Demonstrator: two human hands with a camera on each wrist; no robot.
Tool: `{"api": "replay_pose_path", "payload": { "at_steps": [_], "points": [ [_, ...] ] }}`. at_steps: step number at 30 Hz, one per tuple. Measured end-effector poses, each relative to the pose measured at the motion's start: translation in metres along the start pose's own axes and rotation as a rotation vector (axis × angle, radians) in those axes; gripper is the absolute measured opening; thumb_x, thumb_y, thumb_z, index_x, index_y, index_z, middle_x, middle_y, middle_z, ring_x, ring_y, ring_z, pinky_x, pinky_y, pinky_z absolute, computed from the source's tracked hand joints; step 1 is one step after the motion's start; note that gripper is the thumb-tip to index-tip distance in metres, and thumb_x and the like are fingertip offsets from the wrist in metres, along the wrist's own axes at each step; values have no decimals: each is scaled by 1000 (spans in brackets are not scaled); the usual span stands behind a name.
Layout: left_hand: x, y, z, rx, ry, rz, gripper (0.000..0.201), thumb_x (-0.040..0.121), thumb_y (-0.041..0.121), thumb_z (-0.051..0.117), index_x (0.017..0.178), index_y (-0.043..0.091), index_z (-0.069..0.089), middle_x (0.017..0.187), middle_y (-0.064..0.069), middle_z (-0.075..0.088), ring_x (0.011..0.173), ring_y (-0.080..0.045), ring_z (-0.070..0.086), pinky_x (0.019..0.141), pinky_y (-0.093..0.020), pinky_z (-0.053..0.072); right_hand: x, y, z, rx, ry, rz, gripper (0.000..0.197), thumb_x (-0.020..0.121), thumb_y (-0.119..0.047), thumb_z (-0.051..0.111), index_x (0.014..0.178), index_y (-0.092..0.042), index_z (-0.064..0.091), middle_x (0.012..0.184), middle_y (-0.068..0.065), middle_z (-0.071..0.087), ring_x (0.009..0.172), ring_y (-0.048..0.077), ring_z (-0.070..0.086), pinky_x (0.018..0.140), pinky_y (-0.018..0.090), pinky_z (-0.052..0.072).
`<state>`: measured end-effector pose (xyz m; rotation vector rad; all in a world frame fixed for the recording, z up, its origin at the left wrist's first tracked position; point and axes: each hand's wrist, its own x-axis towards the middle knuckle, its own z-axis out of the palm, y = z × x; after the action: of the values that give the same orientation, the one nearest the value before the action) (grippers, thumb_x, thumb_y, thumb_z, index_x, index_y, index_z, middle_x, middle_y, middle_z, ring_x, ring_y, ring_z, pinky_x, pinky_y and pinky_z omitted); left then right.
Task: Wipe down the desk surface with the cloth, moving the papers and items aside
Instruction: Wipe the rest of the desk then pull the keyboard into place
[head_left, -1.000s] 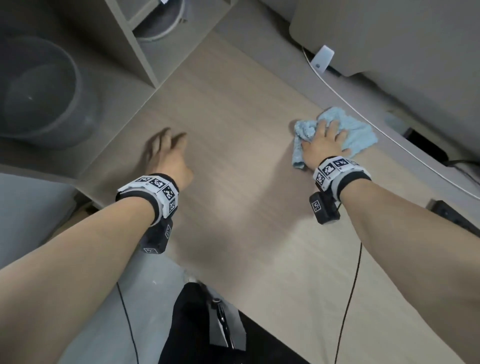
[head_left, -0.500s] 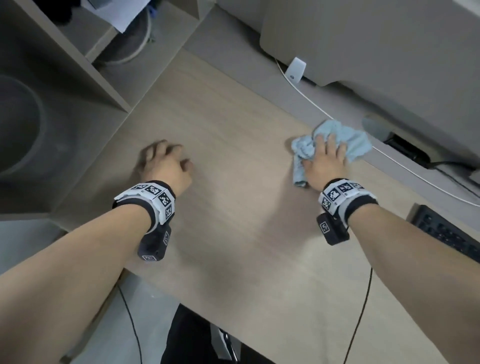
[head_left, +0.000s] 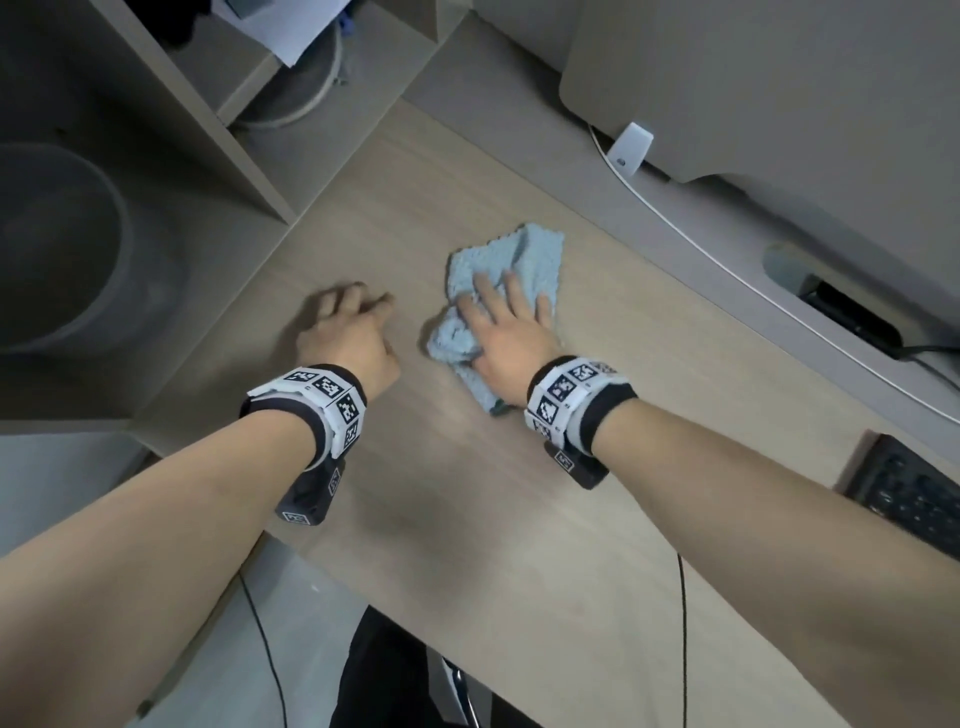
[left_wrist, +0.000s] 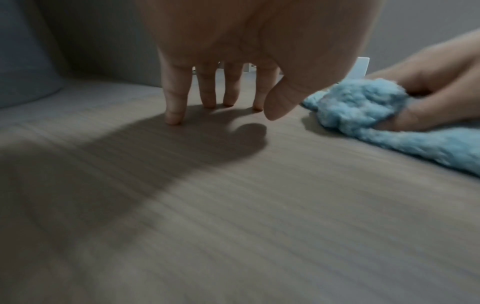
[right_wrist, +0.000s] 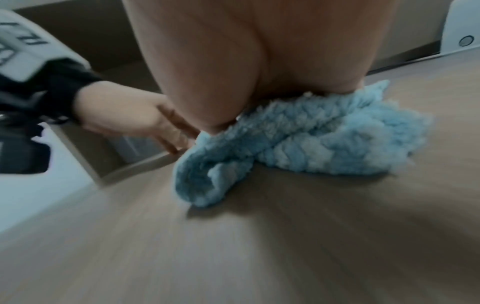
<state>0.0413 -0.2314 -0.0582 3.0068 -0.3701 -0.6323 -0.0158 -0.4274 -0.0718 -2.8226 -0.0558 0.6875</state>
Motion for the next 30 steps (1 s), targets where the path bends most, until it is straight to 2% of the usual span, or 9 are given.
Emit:
{"api": "replay_pose_path", "payload": {
  "at_steps": [2,7,11,16,19,21,23,26,30],
  "points": [
    [-1,-3,-2,-5,-27,17,65,81,22,51,144,34,38,150,2,30,140,-26,22,103,-46,42,-13,9,7,-6,-4,-13,79,91,-24,54,156,-29,9,165,-1,-7,151,30,-11,119,59,3],
    [-15,-22,-5,-178,-4,102,69,79,8,51,145,19,36,158,-4,24,142,-28,21,113,-37,28,-14,53,-8,63,84,283,72,95,-38,49,156,-27,12,166,2,-1,151,36,-2,118,60,12],
    [-45,-65,-8,-216,74,-25,61,79,5,50,139,11,42,151,-8,33,137,-32,28,112,-38,28,17,13,-14,86,92,422,78,94,-50,49,155,-19,13,165,10,-2,148,43,-2,116,65,10],
    [-77,-139,-8,-54,14,-193,59,80,13,54,138,12,41,142,-14,37,132,-33,31,109,-43,30,43,-97,5,21,43,121,77,94,-49,47,156,-22,10,165,6,-4,149,40,-8,115,67,5],
    [-88,-177,0,-55,-7,-236,59,76,10,55,134,7,43,137,-17,40,129,-38,33,109,-47,34,20,-168,39,-64,-54,-145,78,95,-45,48,157,-25,5,165,3,-9,149,35,-15,115,67,-2],
    [-94,-191,5,-87,-14,-211,60,74,5,54,134,4,45,139,-18,41,131,-39,33,110,-45,34,5,-179,53,-100,-78,-236,78,94,-47,50,157,-28,8,165,-1,-7,150,32,-14,116,66,-2],
    [-98,-200,9,-142,-18,-175,62,75,4,54,137,6,43,146,-13,37,136,-35,29,112,-41,32,4,-166,49,-84,-72,-228,77,93,-44,53,156,-32,11,165,-5,-4,151,28,-10,117,63,2],
    [-100,-210,10,-211,-65,-156,64,81,6,51,144,11,38,157,-3,28,143,-27,25,116,-33,25,25,-150,30,4,2,-44,76,93,-41,54,156,-33,13,166,-5,-3,152,29,-8,117,63,6],
    [-107,-213,7,-161,-100,-87,69,86,14,51,151,13,27,163,1,13,148,-20,14,117,-29,18,57,-189,21,31,22,143,78,92,-50,50,155,-28,10,165,0,-6,150,36,-10,115,67,3]
  ]
}}
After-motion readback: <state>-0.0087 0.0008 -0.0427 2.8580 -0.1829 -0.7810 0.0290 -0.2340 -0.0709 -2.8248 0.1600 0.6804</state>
